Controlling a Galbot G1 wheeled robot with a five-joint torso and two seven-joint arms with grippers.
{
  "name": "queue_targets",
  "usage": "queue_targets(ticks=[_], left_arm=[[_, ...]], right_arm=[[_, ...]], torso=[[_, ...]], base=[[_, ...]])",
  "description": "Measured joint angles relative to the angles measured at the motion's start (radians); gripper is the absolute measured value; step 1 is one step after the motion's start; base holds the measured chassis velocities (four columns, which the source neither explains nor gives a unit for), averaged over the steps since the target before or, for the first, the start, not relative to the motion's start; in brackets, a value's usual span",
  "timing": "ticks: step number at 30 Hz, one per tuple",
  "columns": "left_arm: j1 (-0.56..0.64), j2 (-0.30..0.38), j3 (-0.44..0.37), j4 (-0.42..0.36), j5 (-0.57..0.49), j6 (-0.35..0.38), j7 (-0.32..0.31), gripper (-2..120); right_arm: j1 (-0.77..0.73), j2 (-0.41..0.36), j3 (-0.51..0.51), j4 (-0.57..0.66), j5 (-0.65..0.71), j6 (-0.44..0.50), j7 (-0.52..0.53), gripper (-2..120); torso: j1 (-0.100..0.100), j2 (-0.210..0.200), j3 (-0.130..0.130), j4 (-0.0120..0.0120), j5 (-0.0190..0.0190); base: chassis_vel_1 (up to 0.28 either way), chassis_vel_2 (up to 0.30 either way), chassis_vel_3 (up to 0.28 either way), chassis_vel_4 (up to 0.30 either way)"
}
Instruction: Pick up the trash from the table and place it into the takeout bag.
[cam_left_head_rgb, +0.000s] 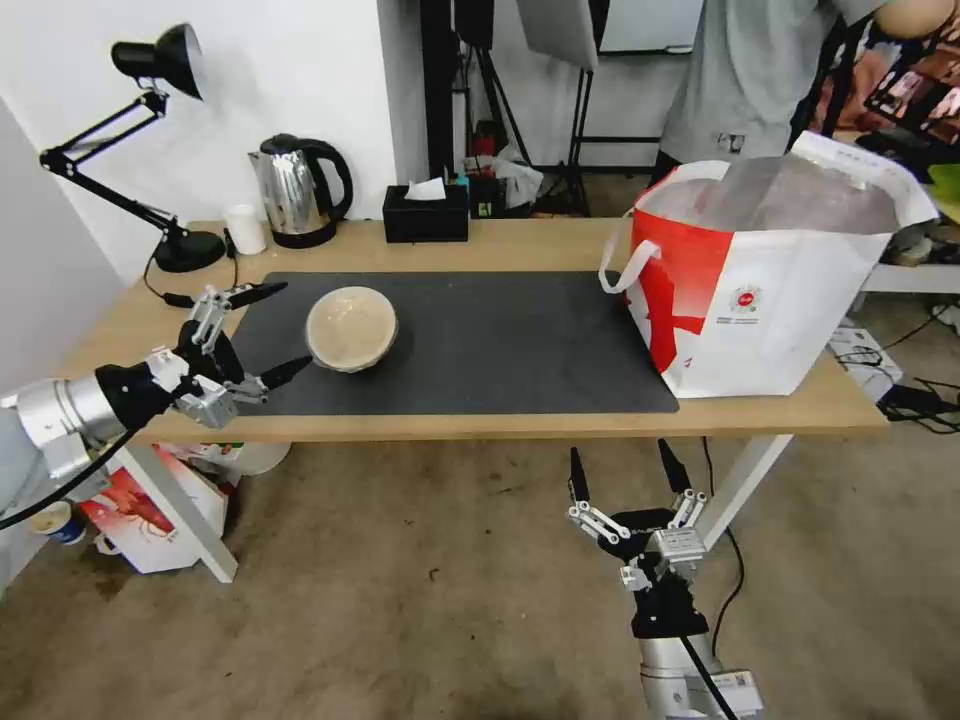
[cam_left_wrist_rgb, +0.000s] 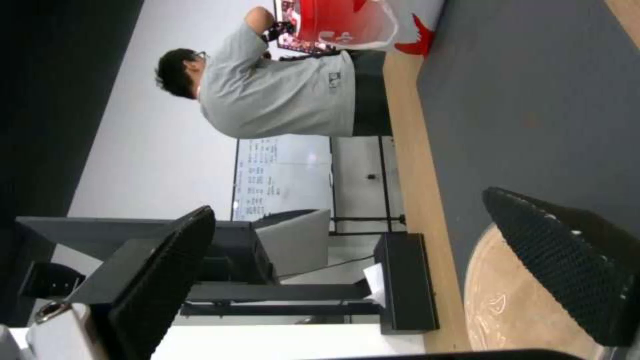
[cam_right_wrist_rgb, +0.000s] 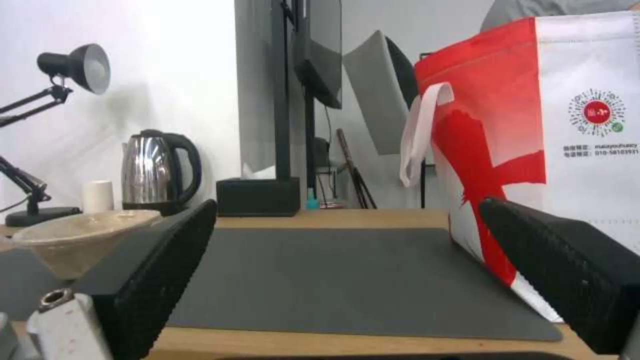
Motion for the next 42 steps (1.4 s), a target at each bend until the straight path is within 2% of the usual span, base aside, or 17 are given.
queue_targets(ticks=[32,42], left_arm=[[-0.059,0.019,0.118,0.061,0.091,0.024,-0.001,100],[-0.111,0.019,0.184,0.091,0.110,0.030,-0.002,100]], right_arm=[[0.000,0.000,0.000,0.000,0.000,0.000,0.000,100],[0.000,0.000,0.000,0.000,0.000,0.000,0.000,100]], torso=[[0.000,0.000,0.000,0.0000,0.0000],[0.000,0.000,0.000,0.0000,0.0000]], base=[[0.000,0.000,0.000,0.000],[0.000,0.000,0.000,0.000]])
